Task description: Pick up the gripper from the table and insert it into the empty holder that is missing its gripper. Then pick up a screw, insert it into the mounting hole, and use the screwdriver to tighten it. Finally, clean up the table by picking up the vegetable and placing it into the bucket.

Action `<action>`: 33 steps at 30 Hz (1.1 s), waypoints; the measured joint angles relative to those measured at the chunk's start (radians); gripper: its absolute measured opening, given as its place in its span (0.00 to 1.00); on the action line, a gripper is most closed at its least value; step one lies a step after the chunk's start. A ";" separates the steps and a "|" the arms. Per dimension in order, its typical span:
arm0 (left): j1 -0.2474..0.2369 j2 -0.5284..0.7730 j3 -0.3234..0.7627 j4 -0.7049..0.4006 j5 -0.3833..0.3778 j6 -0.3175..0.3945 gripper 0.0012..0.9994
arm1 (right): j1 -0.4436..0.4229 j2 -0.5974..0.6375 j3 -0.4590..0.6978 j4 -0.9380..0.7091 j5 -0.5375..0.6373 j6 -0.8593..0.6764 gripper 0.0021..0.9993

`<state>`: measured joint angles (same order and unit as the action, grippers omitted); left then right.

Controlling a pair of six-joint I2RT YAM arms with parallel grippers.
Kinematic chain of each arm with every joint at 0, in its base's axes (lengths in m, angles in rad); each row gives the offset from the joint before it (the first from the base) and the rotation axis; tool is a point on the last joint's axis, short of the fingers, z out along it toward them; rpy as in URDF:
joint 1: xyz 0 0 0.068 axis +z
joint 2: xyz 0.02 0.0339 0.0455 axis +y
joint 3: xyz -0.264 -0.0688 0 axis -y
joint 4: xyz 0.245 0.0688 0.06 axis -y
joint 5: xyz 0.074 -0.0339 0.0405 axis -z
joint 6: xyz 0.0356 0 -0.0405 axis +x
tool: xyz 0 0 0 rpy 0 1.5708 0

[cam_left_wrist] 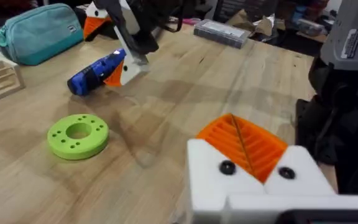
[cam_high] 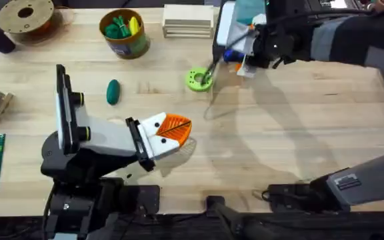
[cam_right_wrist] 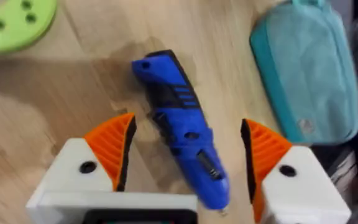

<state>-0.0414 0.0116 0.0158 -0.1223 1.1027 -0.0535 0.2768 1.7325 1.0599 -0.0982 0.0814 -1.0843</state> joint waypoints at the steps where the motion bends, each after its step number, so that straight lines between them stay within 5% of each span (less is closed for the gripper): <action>1: 0.000 0.000 0.000 0.000 0.000 0.000 0.00 | 0.000 -0.005 0.000 0.000 0.000 0.050 0.89; 15: 0.000 0.000 0.000 0.000 0.000 0.000 0.00 | 0.045 -0.132 0.143 -0.277 0.000 0.718 0.89; 26: 0.000 0.000 0.000 0.000 0.000 0.000 0.00 | 0.129 -0.184 0.184 -0.400 -0.084 1.439 0.90; 33: 0.000 0.000 0.000 0.000 0.000 0.000 0.00 | 0.131 -0.183 0.217 -0.500 -0.297 1.459 0.90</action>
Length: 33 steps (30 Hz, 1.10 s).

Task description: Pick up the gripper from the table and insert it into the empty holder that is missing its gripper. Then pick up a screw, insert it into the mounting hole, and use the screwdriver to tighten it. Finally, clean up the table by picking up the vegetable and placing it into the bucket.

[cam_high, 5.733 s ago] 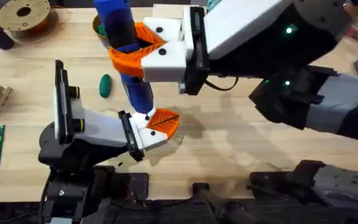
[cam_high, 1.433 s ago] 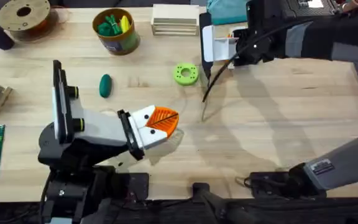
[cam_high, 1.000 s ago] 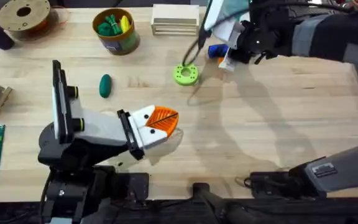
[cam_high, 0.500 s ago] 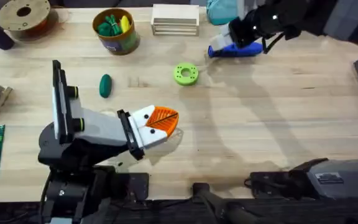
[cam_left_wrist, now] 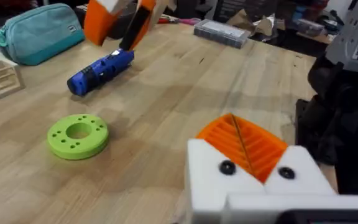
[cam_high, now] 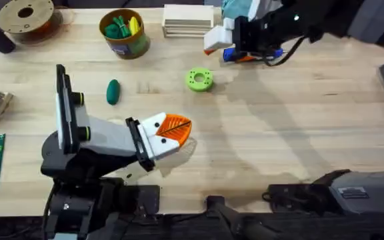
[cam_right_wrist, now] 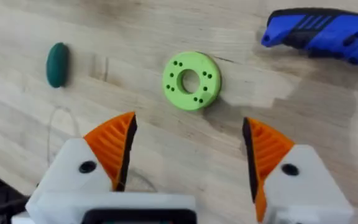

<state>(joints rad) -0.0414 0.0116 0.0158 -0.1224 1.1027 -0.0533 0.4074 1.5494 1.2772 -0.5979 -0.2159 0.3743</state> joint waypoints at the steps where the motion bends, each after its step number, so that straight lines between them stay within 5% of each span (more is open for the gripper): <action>1: 0.000 0.000 0.000 0.000 0.000 0.000 0.00 | -0.005 0.001 0.021 -0.041 -0.015 -0.018 0.90; 9: 0.000 0.000 0.000 0.000 0.000 0.000 0.00 | -0.036 0.002 0.320 -0.319 -0.025 -0.195 0.90; 21: 0.000 0.000 0.000 0.000 0.000 0.000 0.03 | -0.044 0.002 0.651 -0.678 0.186 -0.445 0.90; 24: 0.000 0.000 0.000 0.000 -0.001 0.001 0.24 | -0.044 0.002 0.664 -0.682 0.200 -0.464 0.90; 29: 0.000 0.000 0.000 0.000 -0.001 0.001 0.95 | -0.044 0.002 0.665 -0.690 0.210 -0.479 0.90; 33: 0.000 0.000 0.000 0.000 -0.003 0.000 0.99 | -0.044 0.002 0.665 -0.690 0.216 -0.480 0.90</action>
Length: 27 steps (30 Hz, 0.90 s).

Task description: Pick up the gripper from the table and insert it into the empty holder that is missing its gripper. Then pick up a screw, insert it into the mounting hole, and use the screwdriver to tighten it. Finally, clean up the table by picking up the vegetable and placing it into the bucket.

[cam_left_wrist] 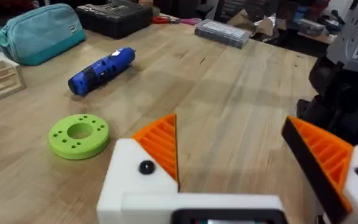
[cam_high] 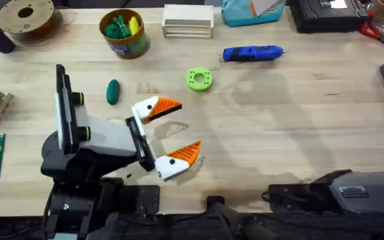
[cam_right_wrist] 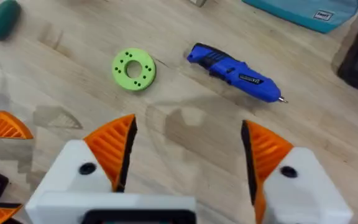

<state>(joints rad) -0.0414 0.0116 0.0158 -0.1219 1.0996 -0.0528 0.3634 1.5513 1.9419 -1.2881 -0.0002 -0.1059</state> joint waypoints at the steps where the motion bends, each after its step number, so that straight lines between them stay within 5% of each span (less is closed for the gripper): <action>1: 0.000 0.000 0.000 0.000 0.000 0.000 0.99 | 0.000 0.000 0.000 0.000 0.000 0.000 0.90; 7: 0.000 0.000 0.000 0.015 -0.077 -0.062 0.99 | 0.000 0.000 0.000 0.000 0.000 0.000 0.91; 9: 0.000 0.000 0.000 0.024 -0.136 -0.154 0.99 | 0.000 0.000 0.000 0.000 0.000 0.000 0.91; 10: 0.000 0.000 0.000 0.031 -0.209 -0.301 0.99 | 0.000 0.000 0.000 0.000 0.000 0.000 0.91; 19: 0.000 0.000 0.016 0.025 -0.324 -0.663 0.99 | 0.000 0.000 0.000 0.001 0.000 0.000 0.91; 27: 0.000 0.000 0.157 0.048 -0.365 -0.771 0.99 | 0.000 0.000 0.000 0.008 0.000 0.000 0.91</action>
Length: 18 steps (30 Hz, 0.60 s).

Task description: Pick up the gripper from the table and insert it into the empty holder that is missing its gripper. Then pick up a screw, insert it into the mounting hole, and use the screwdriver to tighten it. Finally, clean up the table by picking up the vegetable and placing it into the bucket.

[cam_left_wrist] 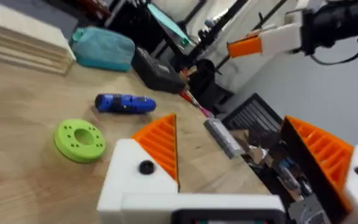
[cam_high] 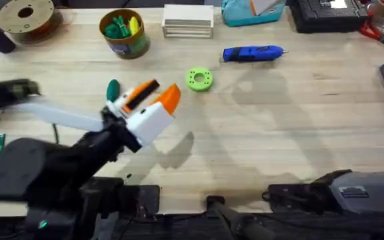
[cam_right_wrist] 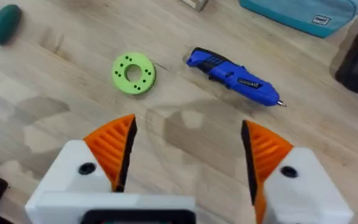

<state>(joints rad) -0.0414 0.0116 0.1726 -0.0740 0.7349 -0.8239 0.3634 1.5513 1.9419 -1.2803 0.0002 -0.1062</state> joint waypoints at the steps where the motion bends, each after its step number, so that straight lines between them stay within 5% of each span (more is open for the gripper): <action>1: 0.000 0.000 0.026 -0.006 -0.008 0.004 0.99 | 0.000 0.000 0.000 0.003 0.000 0.000 0.91; 8: 0.000 0.041 0.201 -0.197 -0.089 0.076 0.99 | 0.000 0.000 0.000 0.009 0.000 0.000 0.91; 14: 0.000 0.284 0.362 -0.210 -0.105 0.180 0.99 | 0.000 0.000 0.000 0.016 0.000 0.000 0.91; 18: 0.000 0.488 0.516 -0.330 -0.105 0.296 0.99 | 0.000 0.000 0.000 0.017 0.000 0.000 0.91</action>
<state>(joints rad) -0.0414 0.4997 0.6886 -0.4040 0.6304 -0.5274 0.3634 1.5513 1.9419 -1.2636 0.0002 -0.1062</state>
